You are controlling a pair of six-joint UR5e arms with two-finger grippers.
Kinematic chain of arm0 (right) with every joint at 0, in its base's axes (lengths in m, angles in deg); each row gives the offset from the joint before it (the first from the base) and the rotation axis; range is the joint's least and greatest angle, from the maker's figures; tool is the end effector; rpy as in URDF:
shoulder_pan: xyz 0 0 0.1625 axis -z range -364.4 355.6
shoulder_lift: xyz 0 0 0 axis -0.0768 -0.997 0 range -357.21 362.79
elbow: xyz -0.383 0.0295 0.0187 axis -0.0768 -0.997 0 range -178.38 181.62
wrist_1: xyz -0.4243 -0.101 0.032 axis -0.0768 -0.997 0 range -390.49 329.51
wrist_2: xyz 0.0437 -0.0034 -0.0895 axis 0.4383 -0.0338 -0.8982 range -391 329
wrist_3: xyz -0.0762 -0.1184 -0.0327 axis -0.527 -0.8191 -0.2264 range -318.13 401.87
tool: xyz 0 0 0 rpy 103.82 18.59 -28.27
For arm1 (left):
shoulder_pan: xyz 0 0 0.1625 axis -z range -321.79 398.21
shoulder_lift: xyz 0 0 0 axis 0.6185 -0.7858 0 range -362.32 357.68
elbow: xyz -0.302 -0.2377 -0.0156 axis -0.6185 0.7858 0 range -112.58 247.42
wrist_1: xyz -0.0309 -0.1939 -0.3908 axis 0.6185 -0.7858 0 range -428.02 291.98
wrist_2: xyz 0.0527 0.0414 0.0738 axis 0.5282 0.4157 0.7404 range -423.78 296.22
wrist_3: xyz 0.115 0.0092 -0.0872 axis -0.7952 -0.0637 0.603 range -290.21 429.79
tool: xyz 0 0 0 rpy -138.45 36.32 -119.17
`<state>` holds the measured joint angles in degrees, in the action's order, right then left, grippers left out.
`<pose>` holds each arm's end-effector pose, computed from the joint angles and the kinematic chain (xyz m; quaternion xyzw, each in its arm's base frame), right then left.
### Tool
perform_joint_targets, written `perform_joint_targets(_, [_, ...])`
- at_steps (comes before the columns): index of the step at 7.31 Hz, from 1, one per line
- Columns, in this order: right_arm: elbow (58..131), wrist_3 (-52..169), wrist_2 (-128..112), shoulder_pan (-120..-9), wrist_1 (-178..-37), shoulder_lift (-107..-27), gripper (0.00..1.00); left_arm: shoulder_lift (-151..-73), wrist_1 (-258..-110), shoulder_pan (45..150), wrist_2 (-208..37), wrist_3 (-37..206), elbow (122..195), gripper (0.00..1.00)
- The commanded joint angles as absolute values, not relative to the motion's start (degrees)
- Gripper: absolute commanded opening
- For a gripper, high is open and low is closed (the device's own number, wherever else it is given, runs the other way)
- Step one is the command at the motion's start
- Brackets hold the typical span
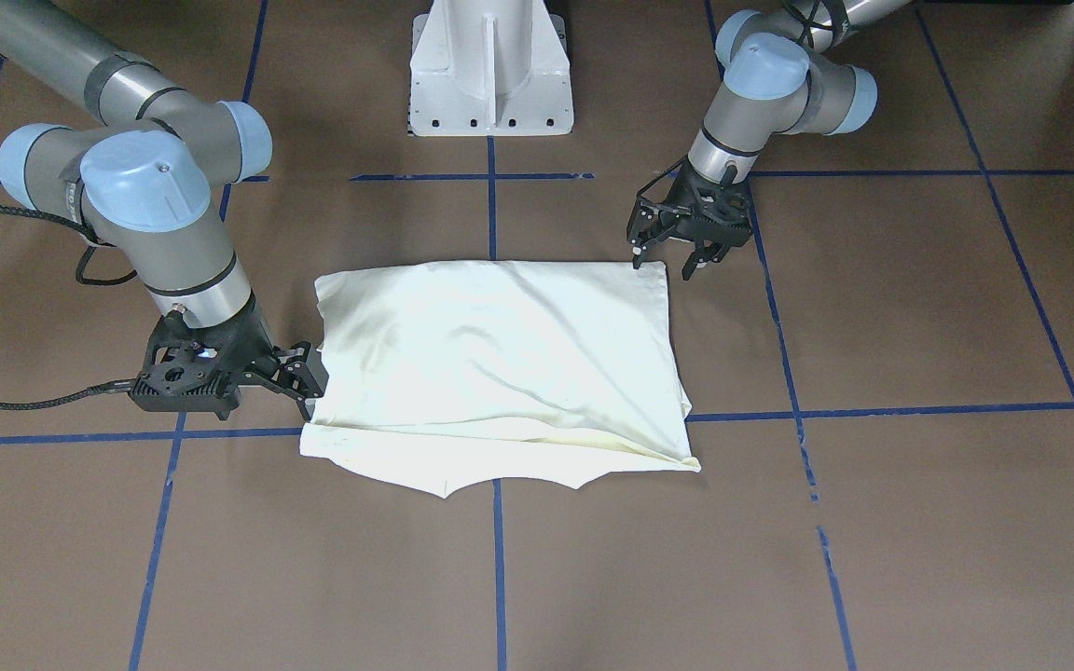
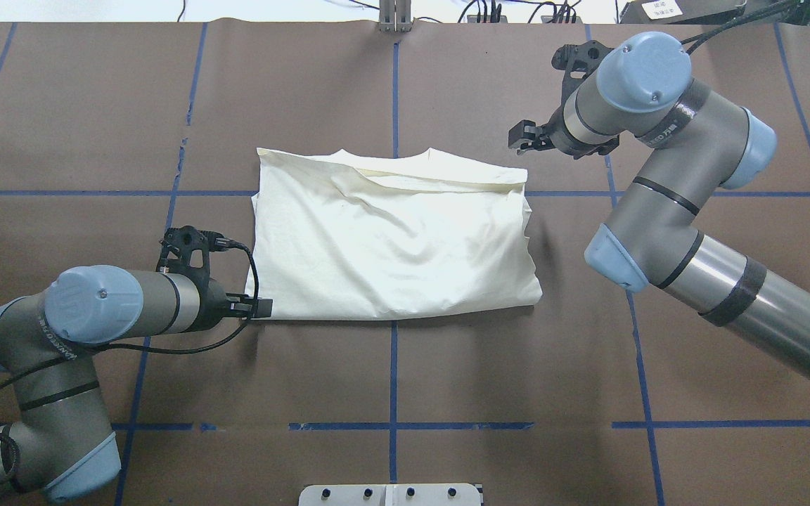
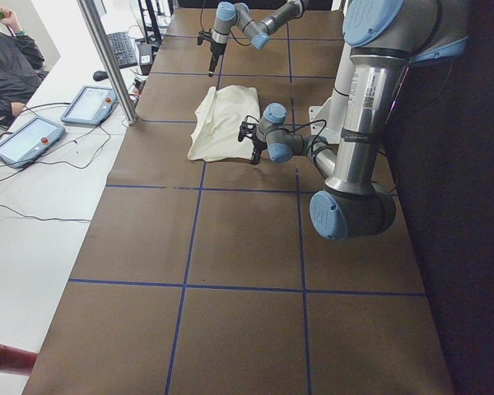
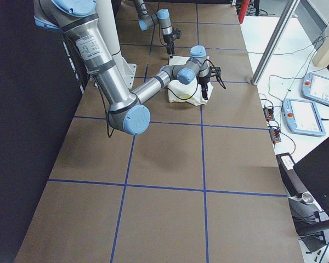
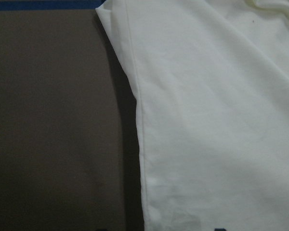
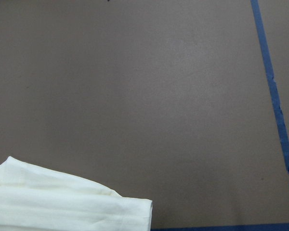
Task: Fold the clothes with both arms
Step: 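Grasp the side edge of the folded shirt with the left gripper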
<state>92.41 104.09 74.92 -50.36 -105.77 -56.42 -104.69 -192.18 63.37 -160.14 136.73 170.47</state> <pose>-0.4339 -0.5834 0.2987 0.1317 -0.3879 0.0901 0.9078 0.5231 -0.3753 0.3463 0.1587 0.4724 0.0116 0.8669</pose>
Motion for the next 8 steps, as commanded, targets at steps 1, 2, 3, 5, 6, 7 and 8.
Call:
perform_joint_targets(1, [92.4,104.1,74.8,-50.5,-105.8,-56.5,1.0,-105.0,-192.2,61.9,-160.1,136.8,169.8,0.56])
perform_joint_targets(2, [92.4,104.1,74.8,-50.5,-105.8,-56.5,1.0,-105.1,-192.2,61.7,-160.1,136.8,169.8,0.52])
perform_joint_targets(3, [92.3,104.1,74.8,-50.5,-105.8,-56.5,1.0,-105.2,-192.1,61.7,-160.1,136.8,169.8,0.32])
perform_joint_targets(5, [92.3,104.1,74.8,-50.5,-105.8,-56.5,1.0,-105.0,-192.1,61.8,-160.0,136.6,170.5,0.0])
perform_joint_targets(6, [92.3,104.1,74.8,-50.5,-105.8,-56.5,1.0,-104.9,-192.1,62.7,-160.0,136.1,170.9,0.0])
perform_joint_targets(7, [92.3,104.1,74.8,-50.5,-105.8,-56.5,1.0,-104.9,-191.9,64.9,-160.1,134.8,171.0,0.0])
perform_joint_targets(8, [92.3,104.1,74.8,-50.5,-105.7,-56.5,1.0,-104.9,-191.6,67.7,-160.2,129.6,171.0,0.0])
